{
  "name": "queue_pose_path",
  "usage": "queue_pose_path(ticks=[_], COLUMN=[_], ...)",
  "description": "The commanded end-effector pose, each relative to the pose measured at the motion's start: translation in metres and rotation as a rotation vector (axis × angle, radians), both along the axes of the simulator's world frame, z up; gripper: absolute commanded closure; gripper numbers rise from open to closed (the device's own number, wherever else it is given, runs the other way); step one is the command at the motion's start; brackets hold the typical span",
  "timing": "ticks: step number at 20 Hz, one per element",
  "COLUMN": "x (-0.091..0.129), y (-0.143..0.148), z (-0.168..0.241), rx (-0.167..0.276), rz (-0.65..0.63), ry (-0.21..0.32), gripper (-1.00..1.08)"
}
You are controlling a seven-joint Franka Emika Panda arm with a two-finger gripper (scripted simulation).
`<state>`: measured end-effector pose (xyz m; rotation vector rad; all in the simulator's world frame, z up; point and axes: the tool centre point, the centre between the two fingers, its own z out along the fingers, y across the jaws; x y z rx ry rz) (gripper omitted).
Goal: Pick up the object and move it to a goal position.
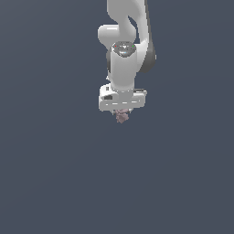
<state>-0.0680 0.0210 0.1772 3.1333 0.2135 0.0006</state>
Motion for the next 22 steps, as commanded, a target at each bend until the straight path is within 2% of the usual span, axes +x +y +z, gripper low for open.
queue_pose_path(ticks=[1,12,22], x=[-0.014,-0.061,-0.078], y=[0.000,0.000,-0.001], z=[0.017,0.083,0.109], rx=[0.000,0.001,0.001], rz=[0.000,0.000,0.001], ry=[0.000,0.000,0.000], gripper=[1.08,1.08,1.08])
